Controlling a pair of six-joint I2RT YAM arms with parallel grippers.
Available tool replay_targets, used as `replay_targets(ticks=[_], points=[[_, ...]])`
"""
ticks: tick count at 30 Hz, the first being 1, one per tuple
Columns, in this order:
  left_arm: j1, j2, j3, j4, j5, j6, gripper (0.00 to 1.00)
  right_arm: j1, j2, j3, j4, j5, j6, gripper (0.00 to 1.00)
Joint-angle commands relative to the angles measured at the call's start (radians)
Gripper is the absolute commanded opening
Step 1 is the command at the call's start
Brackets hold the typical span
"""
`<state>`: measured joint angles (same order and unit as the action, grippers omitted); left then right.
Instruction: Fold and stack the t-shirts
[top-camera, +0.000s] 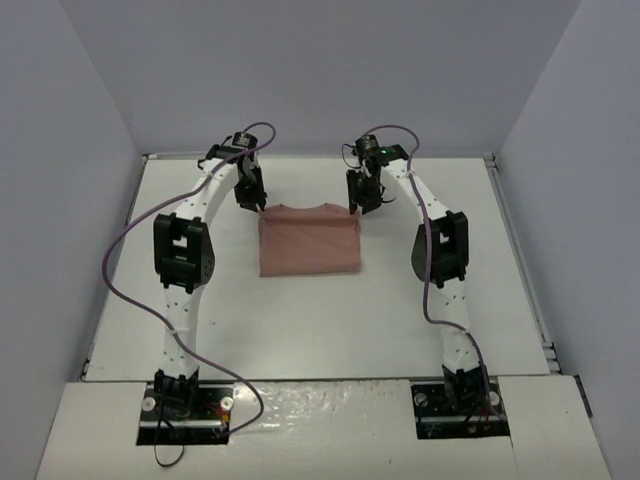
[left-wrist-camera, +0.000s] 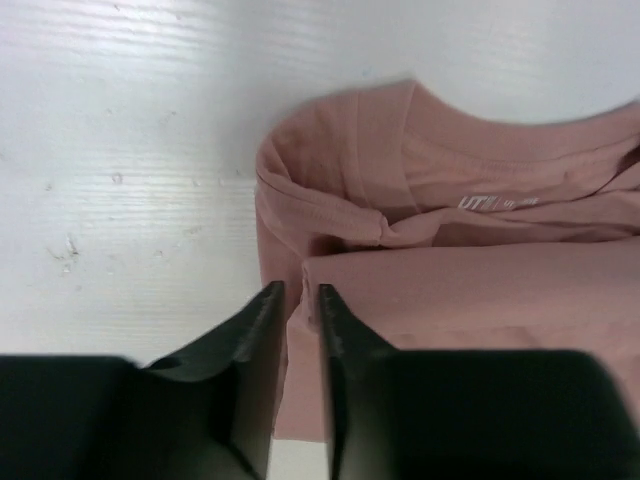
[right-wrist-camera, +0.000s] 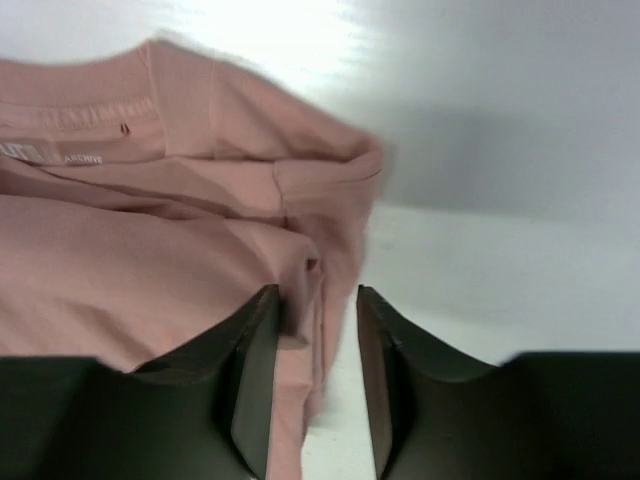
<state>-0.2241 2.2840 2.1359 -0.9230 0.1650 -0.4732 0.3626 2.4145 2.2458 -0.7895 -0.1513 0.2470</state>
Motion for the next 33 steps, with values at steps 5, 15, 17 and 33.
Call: replay_targets(ticks=[5,15,17,33], points=[[0.019,-0.202,0.116,0.053,-0.048,0.04,0.32,-0.079,-0.111,0.189,-0.013,-0.11,-0.106,0.4],[0.007,-0.367,-0.32,0.454,0.296,0.048,0.34,-0.082,-0.175,-0.054,0.158,-0.596,-0.222,0.4],[0.009,-0.325,-0.342,0.516,0.364,0.016,0.35,-0.082,-0.144,-0.066,0.207,-0.683,-0.215,0.4],[0.076,0.034,-0.262,0.7,0.501,-0.071,0.35,-0.193,0.183,-0.04,0.285,-0.882,-0.319,0.4]])
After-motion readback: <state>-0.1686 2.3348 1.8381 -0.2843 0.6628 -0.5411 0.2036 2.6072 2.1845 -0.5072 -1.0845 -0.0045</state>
